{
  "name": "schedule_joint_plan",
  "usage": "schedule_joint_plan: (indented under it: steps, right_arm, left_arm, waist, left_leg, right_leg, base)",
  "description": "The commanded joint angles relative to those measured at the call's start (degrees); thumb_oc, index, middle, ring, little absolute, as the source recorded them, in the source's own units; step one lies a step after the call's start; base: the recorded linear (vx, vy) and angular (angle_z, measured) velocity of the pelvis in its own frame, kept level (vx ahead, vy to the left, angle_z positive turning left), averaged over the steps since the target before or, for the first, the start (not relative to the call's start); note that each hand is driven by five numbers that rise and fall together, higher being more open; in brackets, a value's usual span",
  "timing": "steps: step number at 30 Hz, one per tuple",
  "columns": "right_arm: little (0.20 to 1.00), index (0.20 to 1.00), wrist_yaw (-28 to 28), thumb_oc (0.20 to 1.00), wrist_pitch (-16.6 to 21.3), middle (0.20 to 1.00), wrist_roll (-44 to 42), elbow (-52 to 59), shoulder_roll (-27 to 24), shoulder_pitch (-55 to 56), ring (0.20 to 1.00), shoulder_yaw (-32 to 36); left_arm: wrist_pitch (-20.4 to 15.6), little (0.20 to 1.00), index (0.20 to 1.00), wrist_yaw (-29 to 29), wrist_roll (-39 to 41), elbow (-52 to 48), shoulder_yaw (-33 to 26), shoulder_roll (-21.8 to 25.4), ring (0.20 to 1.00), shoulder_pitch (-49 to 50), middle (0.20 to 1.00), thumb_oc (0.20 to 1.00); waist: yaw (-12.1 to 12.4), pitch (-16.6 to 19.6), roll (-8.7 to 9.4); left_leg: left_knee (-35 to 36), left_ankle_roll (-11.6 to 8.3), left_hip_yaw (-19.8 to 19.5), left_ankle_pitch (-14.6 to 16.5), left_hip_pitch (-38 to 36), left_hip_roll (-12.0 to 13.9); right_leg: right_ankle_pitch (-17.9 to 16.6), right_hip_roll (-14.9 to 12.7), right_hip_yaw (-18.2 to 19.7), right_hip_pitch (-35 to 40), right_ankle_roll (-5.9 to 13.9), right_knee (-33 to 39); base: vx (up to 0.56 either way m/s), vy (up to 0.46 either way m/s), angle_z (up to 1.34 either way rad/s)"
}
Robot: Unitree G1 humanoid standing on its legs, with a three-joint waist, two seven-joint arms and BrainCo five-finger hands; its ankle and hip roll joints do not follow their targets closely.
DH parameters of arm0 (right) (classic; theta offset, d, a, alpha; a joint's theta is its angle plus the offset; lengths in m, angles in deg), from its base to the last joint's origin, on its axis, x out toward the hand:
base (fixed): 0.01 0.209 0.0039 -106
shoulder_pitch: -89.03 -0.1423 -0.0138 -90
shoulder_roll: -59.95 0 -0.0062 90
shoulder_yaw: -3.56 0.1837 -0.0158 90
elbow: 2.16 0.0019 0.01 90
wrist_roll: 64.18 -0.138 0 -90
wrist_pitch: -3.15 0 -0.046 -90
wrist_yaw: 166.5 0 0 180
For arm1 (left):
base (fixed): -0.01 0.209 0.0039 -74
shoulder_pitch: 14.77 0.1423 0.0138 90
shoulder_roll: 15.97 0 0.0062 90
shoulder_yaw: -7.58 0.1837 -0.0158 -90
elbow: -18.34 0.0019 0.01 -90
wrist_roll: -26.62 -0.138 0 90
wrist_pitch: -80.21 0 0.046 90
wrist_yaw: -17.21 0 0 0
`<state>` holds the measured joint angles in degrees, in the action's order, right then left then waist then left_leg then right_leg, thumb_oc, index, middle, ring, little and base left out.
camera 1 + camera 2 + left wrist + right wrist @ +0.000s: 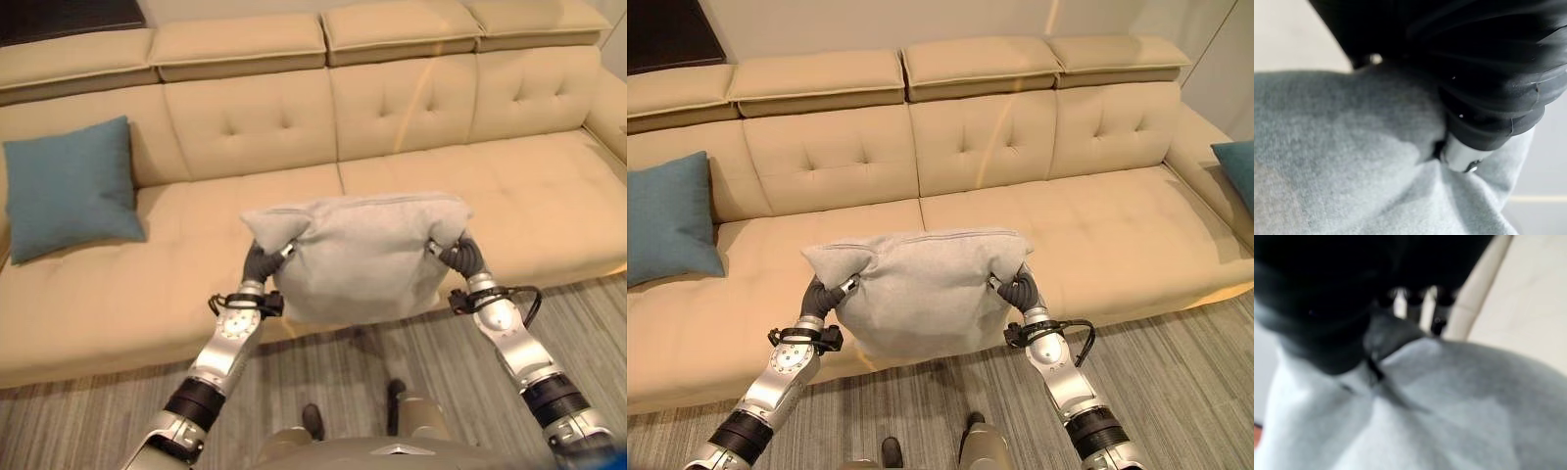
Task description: Pick up all the scattered cushions and arrange them neatly on the sofa.
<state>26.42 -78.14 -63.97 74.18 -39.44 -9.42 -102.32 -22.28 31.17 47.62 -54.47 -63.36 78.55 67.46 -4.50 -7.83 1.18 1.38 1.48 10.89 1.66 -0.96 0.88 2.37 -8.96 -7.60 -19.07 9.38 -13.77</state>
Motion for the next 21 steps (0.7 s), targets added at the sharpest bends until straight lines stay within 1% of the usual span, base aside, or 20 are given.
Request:
schedule_joint_plan:
  steps: [1, 2, 3, 4, 5, 6, 7, 8, 9, 10, 11, 13, 14, 16, 17, 18, 19, 21]
  right_arm:
    - [0.200, 0.200, -0.6, 0.200, 5.2, 0.200, 0.1, 5.9, 1.1, -2.1, 0.200, 1.1]
    - [0.200, 0.200, -0.7, 0.200, 5.4, 0.200, -0.2, 6.1, 0.9, -1.4, 0.200, 1.6]
    - [0.200, 0.200, -1.0, 0.200, 5.4, 0.200, -0.4, 6.3, 0.3, -0.2, 0.200, 2.2]
    - [0.200, 0.200, -1.1, 0.200, 5.6, 0.200, -0.4, 6.7, -0.2, 0.7, 0.200, 2.7]
    - [0.200, 0.200, -1.1, 0.200, 5.6, 0.200, -0.4, 6.7, -0.2, 0.7, 0.200, 2.7]
    - [0.200, 0.200, -0.6, 0.200, 5.5, 0.200, -1.0, 7.2, -1.3, 0.9, 0.200, 3.0]
    - [0.200, 0.200, -0.5, 0.200, 5.3, 0.200, -1.2, 7.3, -1.7, 0.9, 0.200, 2.5]
    - [0.200, 0.200, -0.6, 0.200, 5.2, 0.200, -1.3, 7.6, -1.8, 1.1, 0.200, 2.7]
    - [0.200, 0.200, -0.7, 0.200, 5.1, 0.200, -1.5, 8.0, -2.1, 1.4, 0.200, 2.8]
    - [0.200, 0.200, -0.8, 0.200, 5.2, 0.200, -1.5, 8.1, -2.0, 1.5, 0.200, 3.0]
    - [0.200, 0.200, -0.4, 0.200, 5.1, 0.200, -1.7, 7.5, -2.2, 0.8, 0.200, 2.8]
    - [0.200, 0.200, -0.1, 0.200, 5.0, 0.200, -2.0, 7.3, -2.1, 0.2, 0.200, 2.6]
    - [0.200, 0.200, -0.1, 0.200, 4.8, 0.200, -2.1, 7.4, -2.2, 0.1, 0.200, 2.7]
    - [0.200, 0.200, -0.6, 0.200, 4.8, 0.200, -1.6, 7.8, -2.2, 0.4, 0.200, 2.7]
    - [0.200, 0.200, -0.6, 0.200, 4.7, 0.200, -1.6, 7.8, -2.2, 0.5, 0.200, 2.6]
    - [0.200, 0.200, -0.8, 0.200, 4.5, 0.200, -0.9, 8.0, -2.1, 0.2, 0.200, 2.4]
    - [0.200, 0.200, -0.8, 0.200, 4.5, 0.200, -0.9, 8.0, -2.1, 0.2, 0.200, 2.4]
    - [0.200, 0.200, -1.1, 0.200, 4.4, 0.200, -0.7, 7.9, -1.5, -0.5, 0.200, 1.9]
  left_arm:
    - [-4.7, 0.200, 0.200, -4.0, -2.8, -4.4, 2.5, -2.1, 0.200, -4.0, 0.200, 0.200]
    - [-4.8, 0.200, 0.200, -4.1, -2.9, -3.8, 2.8, -2.5, 0.200, -4.2, 0.200, 0.200]
    - [-4.9, 0.200, 0.200, -4.4, -2.5, -3.4, 3.2, -3.1, 0.200, -4.1, 0.200, 0.200]
    - [-5.0, 0.200, 0.200, -4.6, -2.0, -3.3, 3.6, -3.6, 0.200, -4.1, 0.200, 0.200]
    - [-5.0, 0.200, 0.200, -4.6, -2.0, -3.3, 3.6, -3.6, 0.200, -4.1, 0.200, 0.200]
    - [-4.7, 0.200, 0.200, -4.2, -1.0, -2.8, 4.3, -4.4, 0.200, -4.9, 0.200, 0.200]
    - [-4.4, 0.200, 0.200, -3.9, -0.5, -2.8, 4.4, -4.8, 0.200, -5.0, 0.200, 0.200]
    - [-4.2, 0.200, 0.200, -4.1, -0.4, -2.8, 4.4, -4.9, 0.200, -5.2, 0.200, 0.200]
    - [-3.9, 0.200, 0.200, -4.2, -0.3, -2.7, 4.5, -4.9, 0.200, -5.3, 0.200, 0.200]
    - [-3.8, 0.200, 0.200, -4.3, -0.4, -2.8, 4.4, -4.9, 0.200, -5.4, 0.200, 0.200]
    - [-3.7, 0.200, 0.200, -3.8, -0.6, -3.1, 4.5, -4.9, 0.200, -5.8, 0.200, 0.200]
    - [-3.7, 0.200, 0.200, -3.4, -0.4, -3.2, 4.5, -4.9, 0.200, -6.0, 0.200, 0.200]
    - [-3.7, 0.200, 0.200, -3.5, -0.1, -3.4, 4.4, -4.9, 0.200, -5.9, 0.200, 0.200]
    - [-3.6, 0.200, 0.200, -3.7, -0.1, -3.5, 4.0, -4.8, 0.200, -5.1, 0.200, 0.200]
    - [-3.6, 0.200, 0.200, -3.7, -0.1, -3.6, 4.0, -4.8, 0.200, -5.1, 0.200, 0.200]
    - [-3.6, 0.200, 0.200, -3.8, -0.1, -4.0, 4.1, -4.7, 0.200, -4.5, 0.200, 0.200]
    - [-3.6, 0.200, 0.200, -3.8, -0.1, -4.0, 4.1, -4.7, 0.200, -4.5, 0.200, 0.200]
    - [-3.6, 0.200, 0.200, -3.8, -0.1, -4.1, 3.9, -4.3, 0.200, -4.4, 0.200, 0.200]
  waist:
    - [-1.5, 1.0, 2.10]
    - [-2.2, 1.7, 2.34]
    - [-3.0, 2.4, 2.38]
    - [-3.5, 2.8, 2.35]
    - [-3.5, 2.8, 2.32]
    - [-4.0, 2.5, 3.45]
    - [-3.8, 2.5, 3.71]
    - [-3.6, 2.5, 4.05]
    - [-3.2, 2.7, 4.45]
    - [-3.0, 2.9, 4.57]
    - [-1.9, 2.8, 4.07]
    - [-1.3, 2.4, 3.78]
    - [-1.2, 2.3, 3.72]
    - [-1.2, 2.9, 2.78]
    - [-1.2, 2.9, 2.82]
    - [-1.0, 3.3, 2.87]
    - [-0.9, 3.3, 2.92]
    - [-0.7, 3.3, 3.30]
  left_leg:
    - [-6.1, -1.15, -3.3, 8.8, -3.4, -2.0]
    - [-6.9, -1.87, -3.4, 9.1, -3.4, -2.0]
    - [-9.4, -2.81, -3.0, 9.6, -3.0, -1.5]
    - [-13.6, -4.11, -2.3, 9.2, -1.5, -0.4]
    - [-13.7, -4.11, -2.4, 9.3, -1.4, -0.4]
    - [-27.0, -7.52, -0.1, 3.5, 5.0, 3.6]
    - [-32.7, -7.78, 1.5, 1.7, 8.9, 6.6]
    - [-32.2, -7.19, 2.5, 1.9, 10.0, 7.7]
    - [-30.0, -6.42, 3.4, 2.8, 11.1, 8.4]
    - [-27.1, -5.70, 3.4, 3.7, 11.2, 8.5]
    - [-14.8, -5.81, 2.0, -1.2, 12.1, 8.7]
    - [-9.9, -6.63, 1.3, -4.0, 13.4, 9.5]
    - [-9.2, -6.86, 1.4, -4.9, 13.6, 9.6]
    - [-5.6, -6.68, 1.8, -5.4, 11.3, 9.5]
    - [-5.4, -6.67, 1.9, -5.5, 11.0, 9.5]
    - [-6.2, -6.22, 1.3, -5.1, 10.4, 8.4]
    - [-6.2, -6.20, 1.4, -5.0, 10.4, 8.4]
    - [-7.0, -5.43, 2.2, -3.7, 9.7, 7.4]
  right_leg:
    - [-4.7, 2.5, 2.0, 3.4, 0.30, 5.2]
    - [-4.3, 3.5, 3.3, 4.6, -0.27, 6.0]
    - [-3.7, 4.0, 3.8, 6.2, -1.20, 6.4]
    - [-3.4, 4.1, 2.8, 8.0, -1.91, 7.2]
    - [-3.4, 4.1, 2.7, 8.0, -1.92, 7.2]
    - [-2.5, 4.0, 1.9, 11.3, -3.89, 8.3]
    - [-0.8, 4.7, 0.7, 13.1, -5.69, 8.8]
    - [-0.3, 4.7, 0.6, 14.1, -6.06, 9.1]
    - [0.2, 4.6, 0.5, 15.0, -5.96, 9.4]
    - [0.3, 4.6, 0.6, 15.4, -5.80, 9.6]
    - [1.6, 5.2, 1.1, 17.1, -5.34, 10.2]
    - [2.9, 5.6, 1.5, 18.6, -5.24, 10.3]
    - [3.6, 5.7, 1.6, 19.4, -5.28, 10.2]
    - [4.1, 5.7, 1.8, 20.0, -4.69, 9.6]
    - [4.2, 5.7, 1.9, 20.0, -4.67, 9.6]
    - [4.5, 4.9, 2.6, 20.2, -4.31, 8.4]
    - [4.5, 4.8, 2.7, 20.1, -4.28, 8.3]
    - [4.7, 3.7, 3.3, 19.5, -3.32, 6.0]
  base:
    - [0.28, -0.172, 0.49]
    - [0.24, -0.164, 0.66]
    - [0.24, -0.180, 0.94]
    - [0.17, -0.123, 1.09]
    - [0.14, -0.226, 1.01]
    - [0.15, -0.264, 0.86]
    - [0.20, -0.292, 0.91]
    - [0.19, -0.149, 0.57]
    - [0.17, -0.051, 0.24]
    - [0.33, 0.047, -0.27]
    - [0.33, 0.105, -0.22]
    - [0.28, 0.116, -0.22]
    - [0.24, 0.125, -0.16]
    - [0.23, 0.147, -0.21]
    - [0.26, 0.183, -0.23]
    - [0.16, 0.117, -0.20]
    - [0.21, 0.177, -0.21]
    - [0.14, 0.171, -0.19]
